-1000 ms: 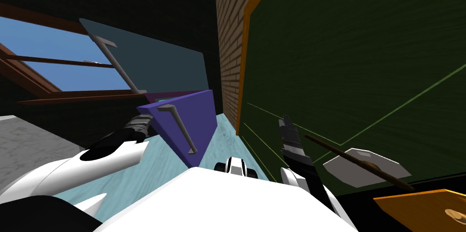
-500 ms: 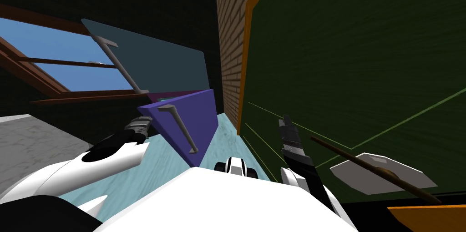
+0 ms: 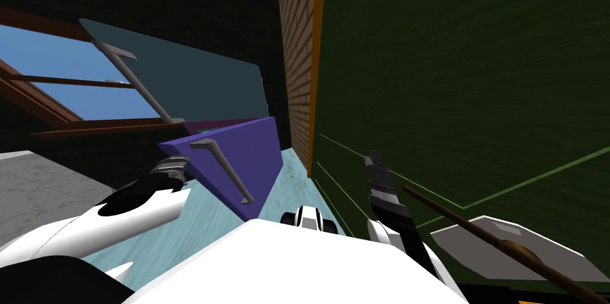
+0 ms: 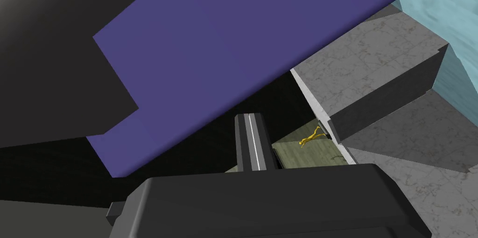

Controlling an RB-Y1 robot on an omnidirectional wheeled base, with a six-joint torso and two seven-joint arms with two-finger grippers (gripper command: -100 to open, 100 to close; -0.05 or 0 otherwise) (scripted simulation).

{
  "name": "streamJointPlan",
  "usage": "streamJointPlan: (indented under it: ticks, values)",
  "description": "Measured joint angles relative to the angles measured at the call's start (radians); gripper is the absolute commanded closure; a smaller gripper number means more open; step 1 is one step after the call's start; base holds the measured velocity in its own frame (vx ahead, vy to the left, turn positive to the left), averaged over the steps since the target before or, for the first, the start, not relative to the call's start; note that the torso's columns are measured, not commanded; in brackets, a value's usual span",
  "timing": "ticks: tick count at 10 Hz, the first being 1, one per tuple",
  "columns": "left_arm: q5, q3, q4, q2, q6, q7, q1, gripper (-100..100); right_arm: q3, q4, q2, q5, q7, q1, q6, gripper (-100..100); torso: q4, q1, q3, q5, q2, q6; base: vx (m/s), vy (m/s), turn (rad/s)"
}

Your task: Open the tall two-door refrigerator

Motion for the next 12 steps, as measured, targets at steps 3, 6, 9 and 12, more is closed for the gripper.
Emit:
streamJointPlan:
  ticks: [3,6,9,12]
  values:
    - [-0.030,0.024,-0.002,-0.019,0.008,0.018,0.006,100,0.023,0.018,-0.003,0.004,-0.004,0.016,0.007,0,0.008,-0.009,-0.006,0.006,-0.005,0.002,0.062,-0.151,0.030]
    - [-0.016,0.057,-0.008,-0.002,0.033,0.027,0.012,-100,0.047,0.037,-0.006,0.009,-0.008,0.032,0.014,0,0.003,-0.005,-0.002,0.003,-0.001,0.001,-0.016,0.014,-0.048]
    - [0.002,0.087,-0.024,0.034,0.098,0.033,0.007,-100,0.054,0.039,-0.007,0.011,-0.008,0.031,0.015,0,0.003,0.000,0.005,0.002,0.007,-0.002,-0.016,0.011,-0.095]
    - [0.034,0.133,-0.053,0.079,0.179,0.041,0.010,-100,0.054,0.039,-0.007,0.011,-0.008,0.031,0.014,0,0.001,0.006,0.004,0.004,0.004,-0.005,-0.028,0.012,-0.103]
